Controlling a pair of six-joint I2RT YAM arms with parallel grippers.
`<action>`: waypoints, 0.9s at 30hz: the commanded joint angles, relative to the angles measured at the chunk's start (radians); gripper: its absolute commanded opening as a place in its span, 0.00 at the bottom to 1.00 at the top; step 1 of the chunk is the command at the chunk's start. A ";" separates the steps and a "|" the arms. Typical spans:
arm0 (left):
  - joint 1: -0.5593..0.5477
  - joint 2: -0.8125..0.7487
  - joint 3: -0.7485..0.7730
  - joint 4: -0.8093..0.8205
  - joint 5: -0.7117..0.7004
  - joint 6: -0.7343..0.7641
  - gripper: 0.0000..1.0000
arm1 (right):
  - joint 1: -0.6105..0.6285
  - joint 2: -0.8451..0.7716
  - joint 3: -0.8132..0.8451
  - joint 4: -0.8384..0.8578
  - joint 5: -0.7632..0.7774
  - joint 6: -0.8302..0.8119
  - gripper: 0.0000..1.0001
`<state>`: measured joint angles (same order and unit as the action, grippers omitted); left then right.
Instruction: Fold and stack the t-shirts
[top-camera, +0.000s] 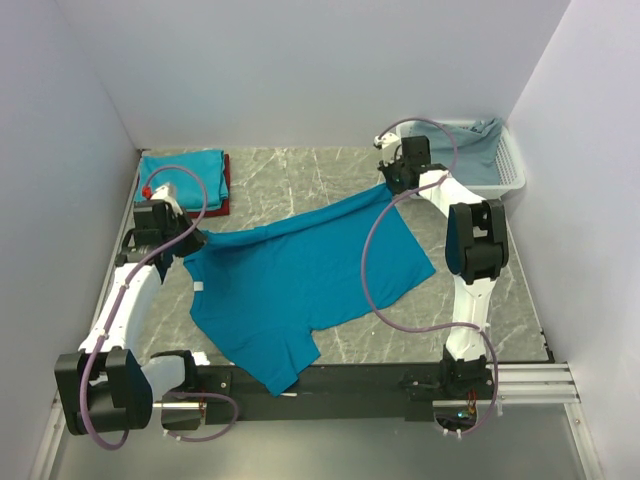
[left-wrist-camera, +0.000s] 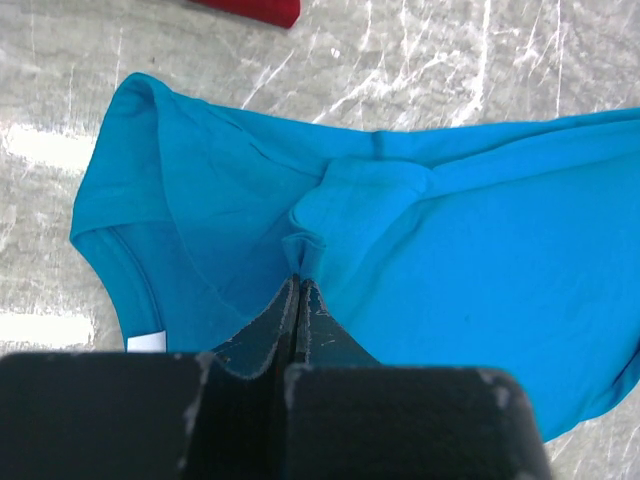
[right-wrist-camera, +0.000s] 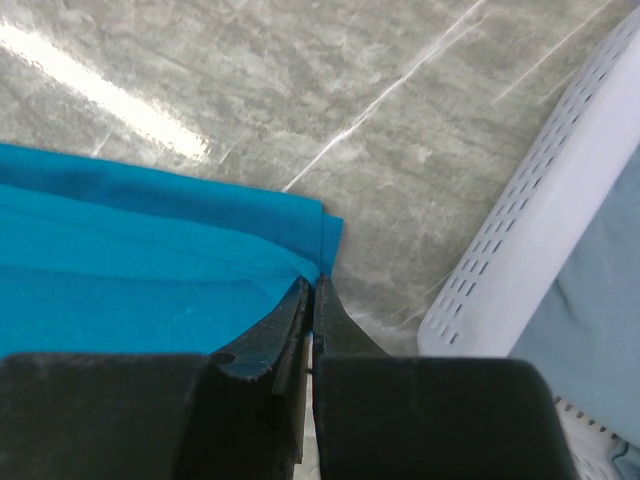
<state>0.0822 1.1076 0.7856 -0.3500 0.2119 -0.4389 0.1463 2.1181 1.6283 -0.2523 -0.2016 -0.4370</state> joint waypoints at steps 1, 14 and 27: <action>0.004 -0.037 -0.003 0.005 -0.005 0.000 0.00 | -0.007 -0.058 -0.021 0.033 0.011 -0.012 0.00; 0.004 -0.037 -0.023 -0.001 0.018 -0.006 0.00 | -0.013 -0.087 -0.065 0.047 0.004 -0.029 0.00; 0.004 -0.043 -0.049 -0.020 0.049 -0.009 0.00 | -0.013 -0.106 -0.093 0.021 0.018 -0.112 0.00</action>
<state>0.0822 1.0870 0.7433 -0.3737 0.2283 -0.4400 0.1394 2.0724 1.5421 -0.2394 -0.1986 -0.5144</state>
